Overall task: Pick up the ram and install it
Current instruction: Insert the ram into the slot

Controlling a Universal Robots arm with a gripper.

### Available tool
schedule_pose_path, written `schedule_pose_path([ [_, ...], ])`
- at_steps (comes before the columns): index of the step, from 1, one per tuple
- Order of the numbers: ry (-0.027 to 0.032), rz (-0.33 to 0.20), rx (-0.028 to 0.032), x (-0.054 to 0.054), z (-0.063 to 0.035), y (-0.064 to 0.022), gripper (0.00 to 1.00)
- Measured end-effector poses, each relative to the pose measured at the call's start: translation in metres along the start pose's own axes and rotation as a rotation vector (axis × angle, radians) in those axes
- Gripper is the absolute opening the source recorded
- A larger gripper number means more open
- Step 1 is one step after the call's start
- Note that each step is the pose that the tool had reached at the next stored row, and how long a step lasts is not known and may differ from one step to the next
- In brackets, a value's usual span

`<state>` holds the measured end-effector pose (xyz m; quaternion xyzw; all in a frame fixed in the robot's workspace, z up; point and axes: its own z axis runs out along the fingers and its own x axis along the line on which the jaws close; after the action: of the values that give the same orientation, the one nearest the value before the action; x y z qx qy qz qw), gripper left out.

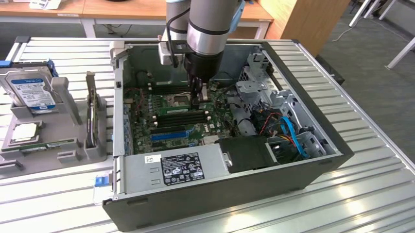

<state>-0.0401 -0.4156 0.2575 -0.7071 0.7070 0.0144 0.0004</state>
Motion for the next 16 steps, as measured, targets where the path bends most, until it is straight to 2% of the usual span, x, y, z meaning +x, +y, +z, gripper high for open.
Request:
schedule_pose_path([
  [7, 0.0001, 0.000, 0.0000, 0.000, 0.0025, -0.0001, 0.12],
  [16, 0.0001, 0.000, 0.0000, 0.000, 0.0127, 0.0004, 0.12],
])
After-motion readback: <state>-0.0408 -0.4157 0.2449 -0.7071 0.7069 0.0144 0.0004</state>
